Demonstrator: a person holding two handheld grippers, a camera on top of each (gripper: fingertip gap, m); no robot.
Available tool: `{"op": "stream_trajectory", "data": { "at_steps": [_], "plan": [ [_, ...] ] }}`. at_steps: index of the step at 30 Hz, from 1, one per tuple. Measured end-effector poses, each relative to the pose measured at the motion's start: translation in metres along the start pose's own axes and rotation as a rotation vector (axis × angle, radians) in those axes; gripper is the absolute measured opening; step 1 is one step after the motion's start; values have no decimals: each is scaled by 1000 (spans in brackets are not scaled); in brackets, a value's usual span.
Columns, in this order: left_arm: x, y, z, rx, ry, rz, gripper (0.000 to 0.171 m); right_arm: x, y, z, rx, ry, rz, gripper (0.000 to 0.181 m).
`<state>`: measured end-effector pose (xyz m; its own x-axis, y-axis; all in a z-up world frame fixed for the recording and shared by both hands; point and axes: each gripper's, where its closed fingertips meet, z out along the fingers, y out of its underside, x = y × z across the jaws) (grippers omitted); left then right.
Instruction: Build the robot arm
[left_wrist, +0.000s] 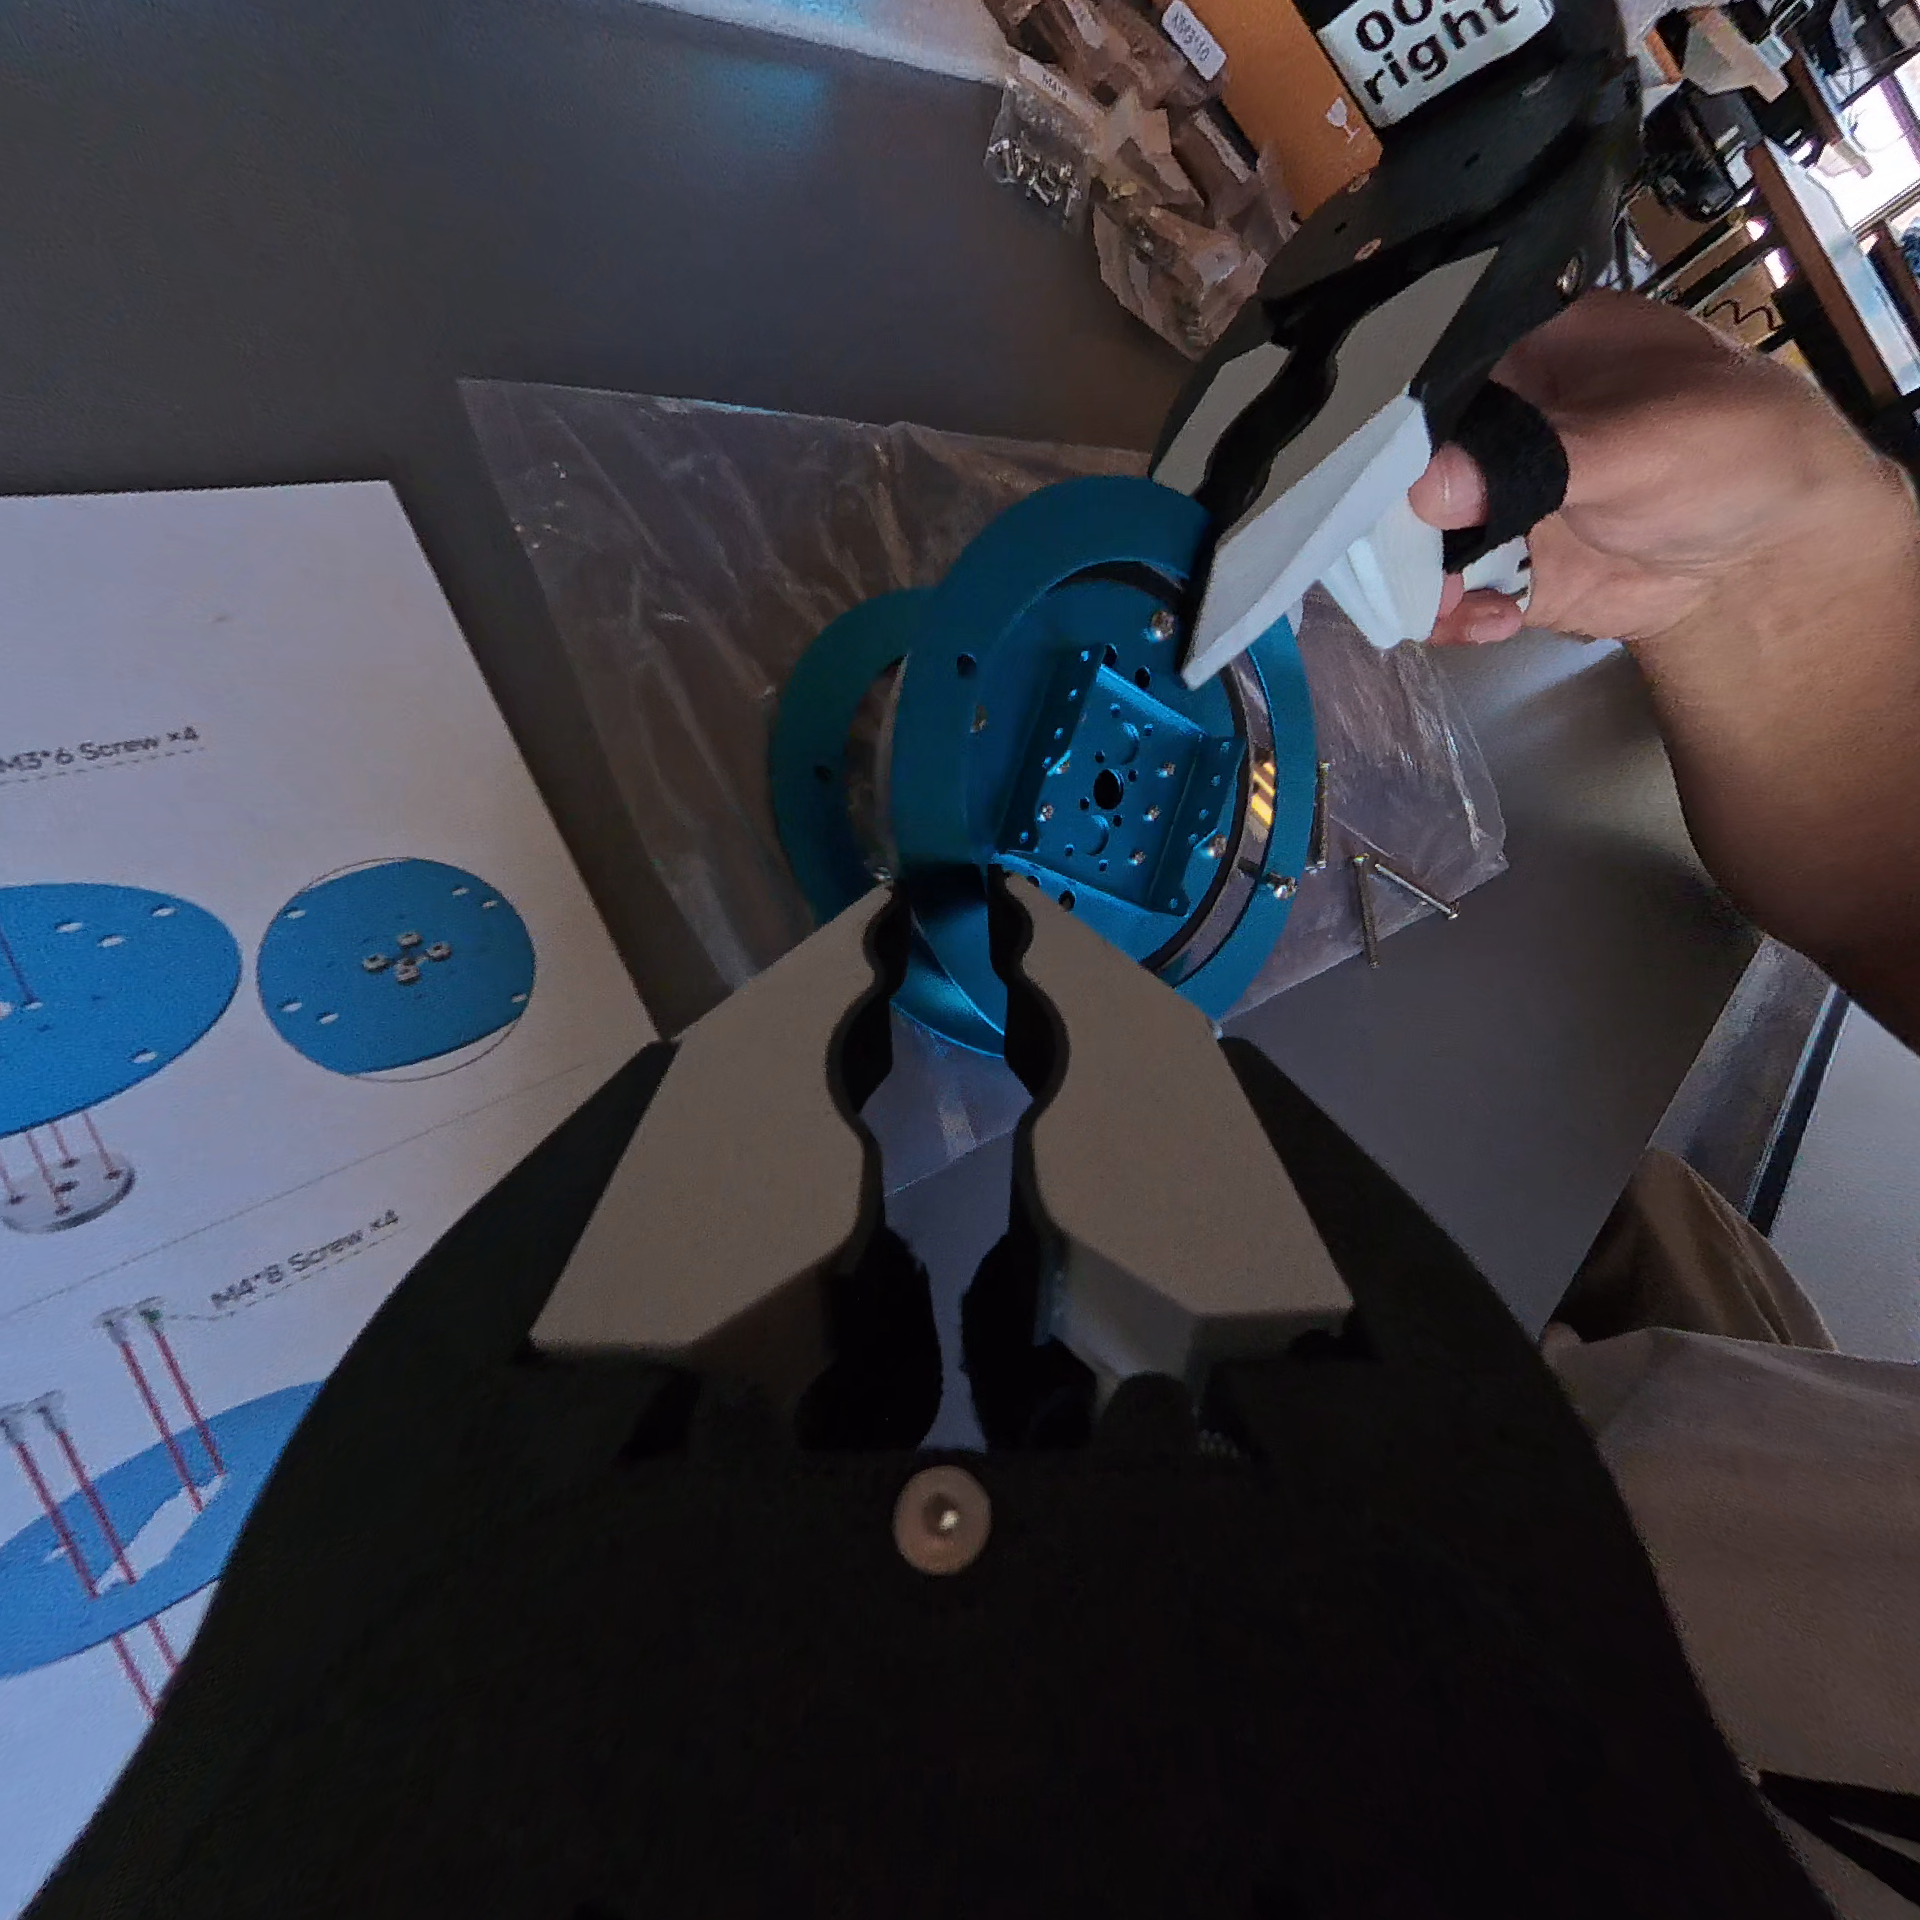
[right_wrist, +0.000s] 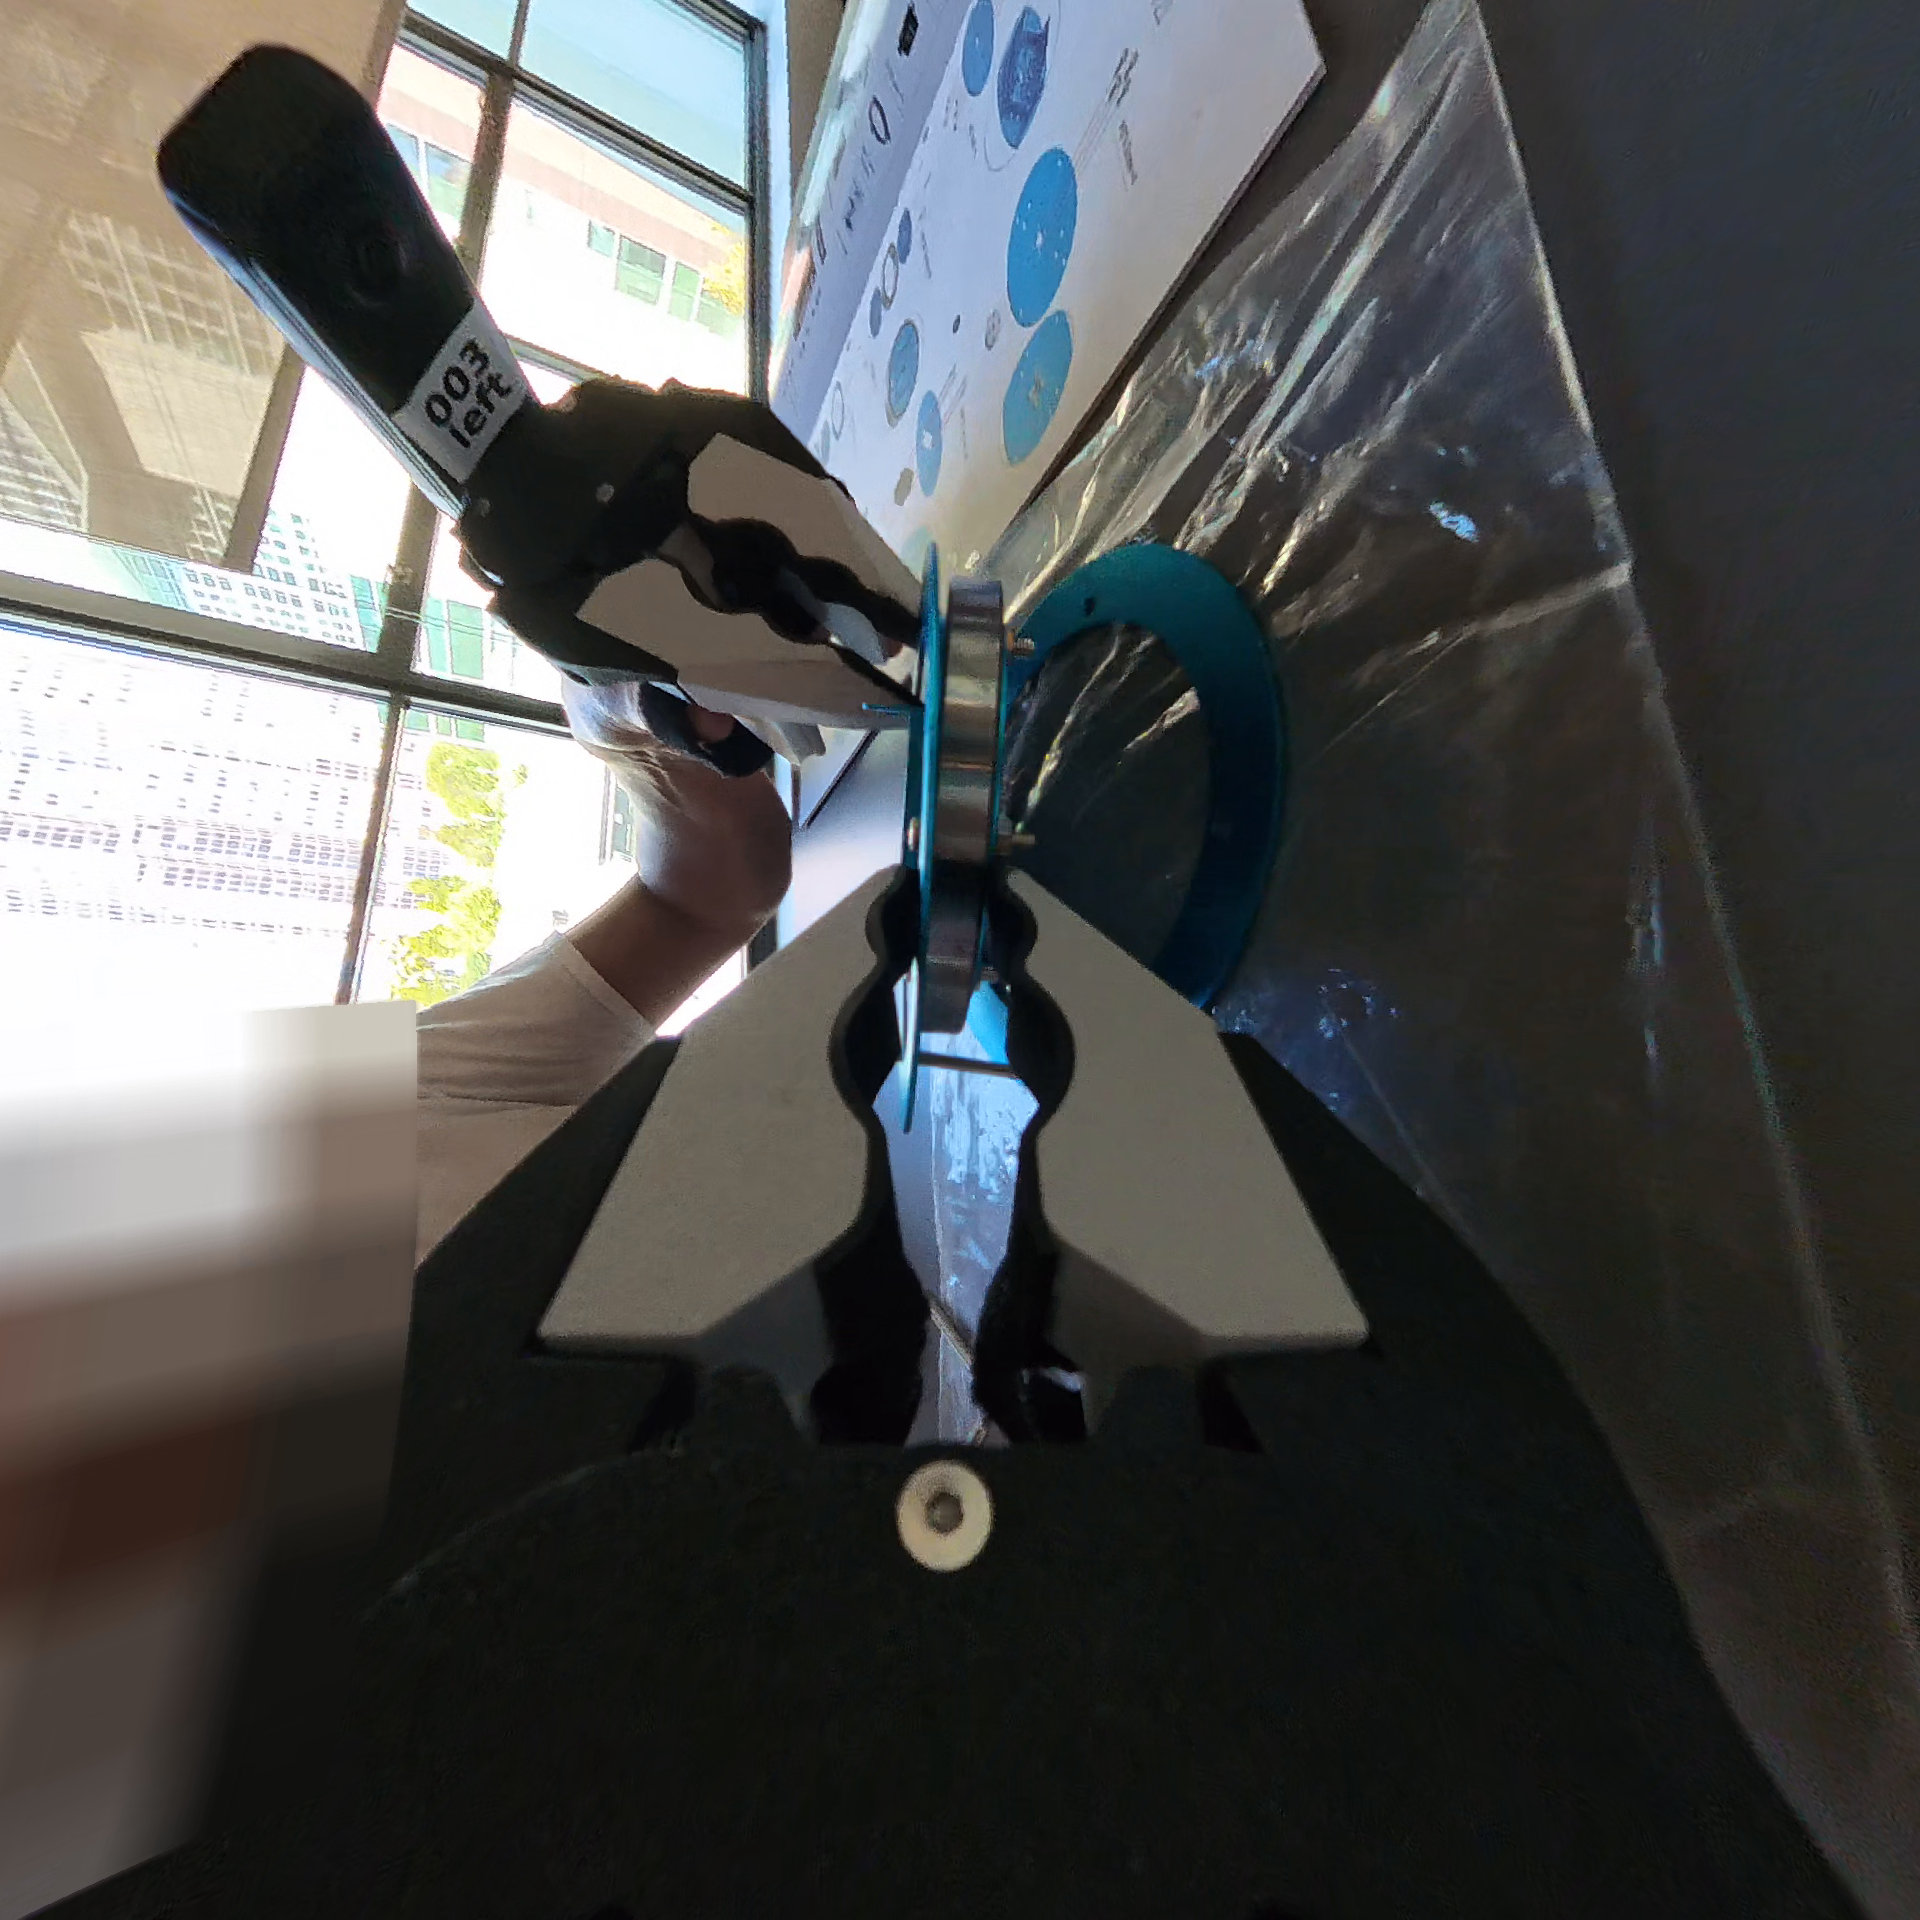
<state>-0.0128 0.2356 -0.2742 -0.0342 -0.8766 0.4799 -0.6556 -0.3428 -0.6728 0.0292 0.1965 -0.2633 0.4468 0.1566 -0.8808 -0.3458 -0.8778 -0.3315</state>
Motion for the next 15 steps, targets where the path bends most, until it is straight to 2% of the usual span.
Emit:
{"op": "stream_trajectory", "data": {
  "at_steps": [7, 10, 15],
  "plan": [
    [3, -4, 6, -36, 1, 30, 14, 9, 3, -8, 1, -35, 57, 12],
    [0, -4, 7, -49, -1, 25, 15, 24, 10, -8, -44, 63, 21, 19],
    [-5, -3, 4, -50, -3, 18, 15, 25, 7, -6, -52, 108, -63, 21]
  ]
}}
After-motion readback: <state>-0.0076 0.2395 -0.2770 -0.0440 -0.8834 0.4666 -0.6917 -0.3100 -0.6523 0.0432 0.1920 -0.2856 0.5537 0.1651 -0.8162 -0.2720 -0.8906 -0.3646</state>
